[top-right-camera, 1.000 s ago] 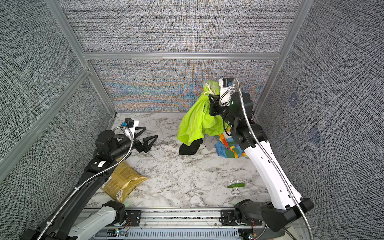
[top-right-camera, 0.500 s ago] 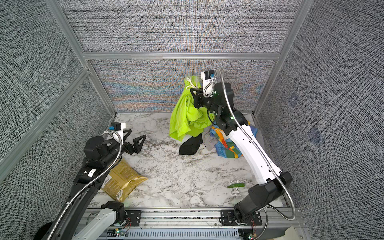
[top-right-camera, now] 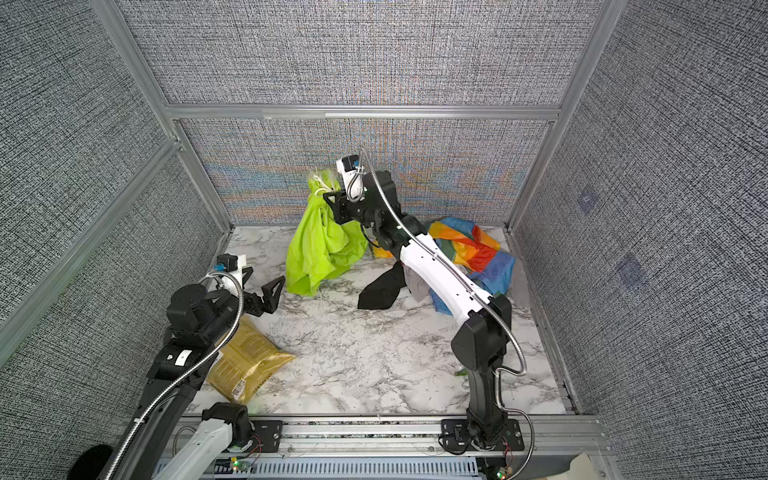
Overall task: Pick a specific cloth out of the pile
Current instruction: 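Carry the lime-green garment away from the pile toward the left gripper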
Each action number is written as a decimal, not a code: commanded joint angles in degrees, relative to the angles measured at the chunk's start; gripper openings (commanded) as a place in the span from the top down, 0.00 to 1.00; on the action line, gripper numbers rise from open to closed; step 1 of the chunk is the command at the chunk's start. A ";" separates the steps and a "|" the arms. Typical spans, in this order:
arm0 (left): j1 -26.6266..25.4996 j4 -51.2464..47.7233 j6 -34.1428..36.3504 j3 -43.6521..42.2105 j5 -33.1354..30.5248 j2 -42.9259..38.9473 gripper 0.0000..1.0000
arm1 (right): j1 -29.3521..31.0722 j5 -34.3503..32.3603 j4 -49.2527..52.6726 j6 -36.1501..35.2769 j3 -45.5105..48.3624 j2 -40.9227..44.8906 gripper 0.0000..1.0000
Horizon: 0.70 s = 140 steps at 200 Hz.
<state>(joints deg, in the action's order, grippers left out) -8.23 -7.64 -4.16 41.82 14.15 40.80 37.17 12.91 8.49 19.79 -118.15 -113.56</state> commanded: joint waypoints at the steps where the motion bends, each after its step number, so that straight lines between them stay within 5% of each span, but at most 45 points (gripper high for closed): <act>1: 0.03 2.53 -1.19 0.05 -0.23 0.99 0.01 | 0.39 0.76 -5.32 1.59 -1.11 -3.05 1.00; 82: 0.01 4.80 -3.66 -0.62 3.43 3.16 0.01 | 2.42 5.61 -4.98 2.73 -4.19 -16.19 1.00; 140: -0.02 4.47 -3.48 -0.40 3.39 3.34 0.01 | 3.99 -0.51 -1.61 -1.59 -3.08 -9.87 1.00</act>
<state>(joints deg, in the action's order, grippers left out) -8.23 -5.02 -7.55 40.93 17.23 44.60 40.88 15.84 8.67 20.60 -122.69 -127.85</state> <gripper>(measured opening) 0.987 0.170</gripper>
